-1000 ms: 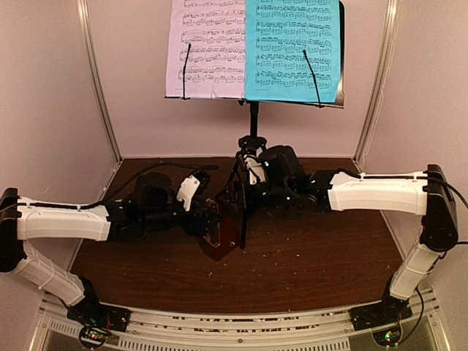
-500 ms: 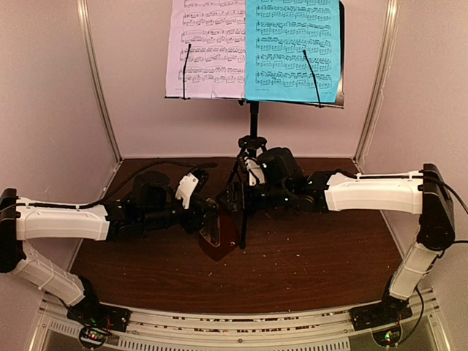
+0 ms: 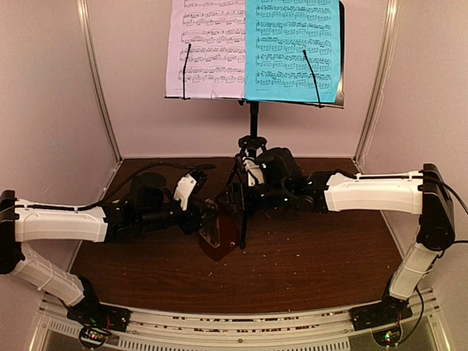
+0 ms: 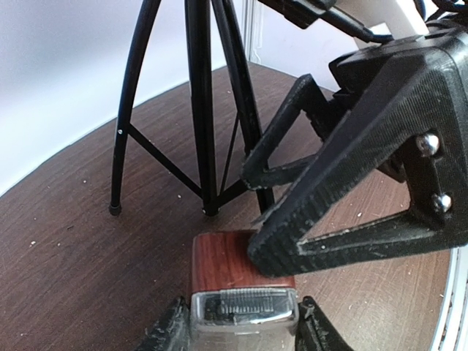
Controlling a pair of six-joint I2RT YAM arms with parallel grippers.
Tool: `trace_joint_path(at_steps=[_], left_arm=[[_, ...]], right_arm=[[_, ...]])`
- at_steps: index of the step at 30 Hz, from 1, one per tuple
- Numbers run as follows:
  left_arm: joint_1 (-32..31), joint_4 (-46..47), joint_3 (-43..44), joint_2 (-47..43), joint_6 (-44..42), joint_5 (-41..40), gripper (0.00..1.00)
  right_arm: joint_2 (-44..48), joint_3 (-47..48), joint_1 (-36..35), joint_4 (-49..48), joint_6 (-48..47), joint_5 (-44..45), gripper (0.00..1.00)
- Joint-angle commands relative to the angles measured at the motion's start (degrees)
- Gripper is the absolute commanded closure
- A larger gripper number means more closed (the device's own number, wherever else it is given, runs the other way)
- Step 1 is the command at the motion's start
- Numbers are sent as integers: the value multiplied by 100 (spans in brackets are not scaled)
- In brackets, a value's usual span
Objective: Set up the instrument practice props
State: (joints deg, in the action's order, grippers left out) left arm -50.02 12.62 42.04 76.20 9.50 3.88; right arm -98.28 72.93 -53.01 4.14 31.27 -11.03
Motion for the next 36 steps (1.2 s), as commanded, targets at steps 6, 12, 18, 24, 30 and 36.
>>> trace_joint_path(at_steps=[6, 12, 18, 24, 30, 36], left_arm=[[-17, 576, -178, -414, -106, 406, 86], [-14, 656, -121, -532, -84, 385, 86], [44, 543, -313, -761, -45, 268, 85], [188, 88, -445, -1118, -36, 85, 85], [1027, -1086, -243, -1170, 427, 179, 83], [1890, -3126, 1036, 73, 746, 311, 83]], right_arm=[[-307, -234, 37, 839, -606, 538, 20], [-376, -301, 36, 922, -750, 606, 20], [-443, -348, 27, 917, -806, 616, 20], [-457, -348, 27, 847, -855, 540, 20], [-373, -139, 27, 785, -990, 296, 18], [-185, 130, -3, 691, -937, 167, 17]])
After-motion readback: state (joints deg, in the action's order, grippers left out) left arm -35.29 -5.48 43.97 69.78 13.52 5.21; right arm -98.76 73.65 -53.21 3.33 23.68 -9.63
